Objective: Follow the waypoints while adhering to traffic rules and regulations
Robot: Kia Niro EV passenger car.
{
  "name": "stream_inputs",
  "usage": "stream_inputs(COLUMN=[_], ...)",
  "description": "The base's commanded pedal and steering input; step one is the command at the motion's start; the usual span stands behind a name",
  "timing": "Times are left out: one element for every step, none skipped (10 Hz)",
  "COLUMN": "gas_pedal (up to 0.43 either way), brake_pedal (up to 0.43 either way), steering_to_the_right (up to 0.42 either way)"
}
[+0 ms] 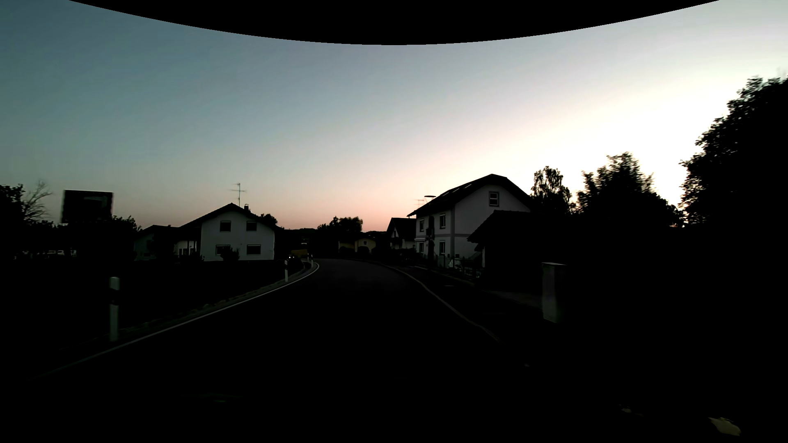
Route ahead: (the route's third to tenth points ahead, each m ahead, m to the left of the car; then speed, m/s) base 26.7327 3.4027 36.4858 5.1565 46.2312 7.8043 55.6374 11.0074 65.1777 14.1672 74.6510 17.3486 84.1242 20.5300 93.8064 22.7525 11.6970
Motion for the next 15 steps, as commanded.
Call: stream_inputs(gas_pedal=[0.047, 0.047, 0.047, 0.047, 0.047, 0.047, 0.047, 0.047, 0.047, 0.047, 0.047, 0.047, 0.047, 0.047, 0.047], brake_pedal=[0.0, 0.0, 0.0, 0.0, 0.0, 0.0, 0.0, 0.0, 0.0, 0.0, 0.0, 0.0, 0.0, 0.0, 0.0], steering_to_the_right=[-0.022, -0.024, -0.023, -0.023, -0.021, -0.02, -0.019, -0.018, -0.018, -0.018, -0.018, -0.018, -0.019, -0.024, -0.027])
